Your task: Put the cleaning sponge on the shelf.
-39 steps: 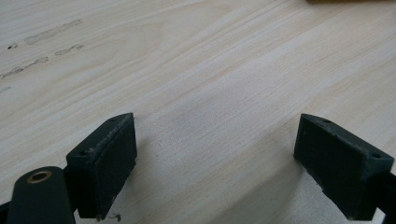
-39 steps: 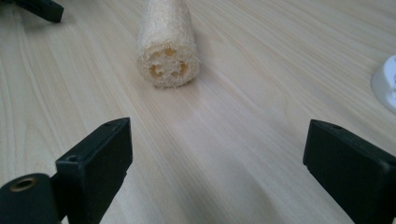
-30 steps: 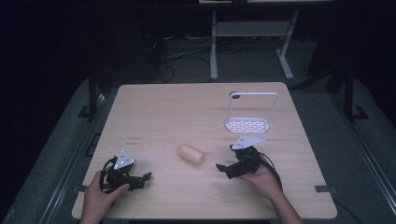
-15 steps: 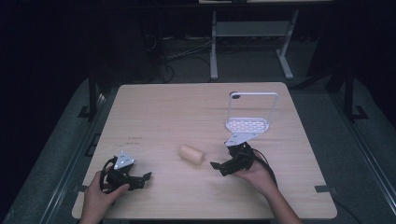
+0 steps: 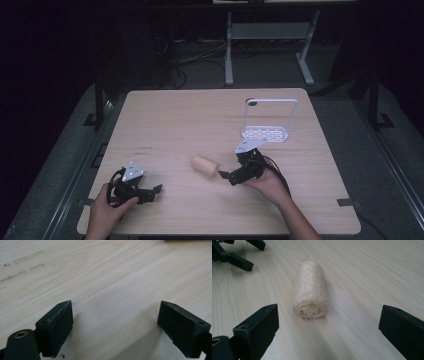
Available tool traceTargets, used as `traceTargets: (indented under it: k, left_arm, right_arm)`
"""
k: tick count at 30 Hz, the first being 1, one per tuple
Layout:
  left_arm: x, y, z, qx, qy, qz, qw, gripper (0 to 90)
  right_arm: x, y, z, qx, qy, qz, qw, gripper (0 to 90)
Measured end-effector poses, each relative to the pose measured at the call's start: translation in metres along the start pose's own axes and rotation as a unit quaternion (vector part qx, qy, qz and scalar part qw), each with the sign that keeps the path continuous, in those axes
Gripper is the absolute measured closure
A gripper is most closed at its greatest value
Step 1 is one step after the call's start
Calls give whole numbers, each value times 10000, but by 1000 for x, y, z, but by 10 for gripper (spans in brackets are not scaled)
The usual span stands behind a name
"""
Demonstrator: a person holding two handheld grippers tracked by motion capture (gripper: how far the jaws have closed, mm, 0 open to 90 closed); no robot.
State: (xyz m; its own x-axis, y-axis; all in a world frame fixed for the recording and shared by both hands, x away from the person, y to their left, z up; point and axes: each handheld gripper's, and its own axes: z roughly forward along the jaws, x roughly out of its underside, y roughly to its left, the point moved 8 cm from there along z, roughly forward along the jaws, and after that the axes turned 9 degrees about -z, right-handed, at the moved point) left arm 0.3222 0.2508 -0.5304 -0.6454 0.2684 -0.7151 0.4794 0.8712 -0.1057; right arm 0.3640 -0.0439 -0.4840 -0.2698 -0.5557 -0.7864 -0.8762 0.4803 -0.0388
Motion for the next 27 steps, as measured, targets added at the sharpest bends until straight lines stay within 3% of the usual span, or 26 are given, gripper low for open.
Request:
traceTargets:
  k: [27]
  left_arm:
    - [0,0,0,-3,7,-7,10000,126]
  right_arm:
    - [-29,3,30,-140,1,-32,9999,27]
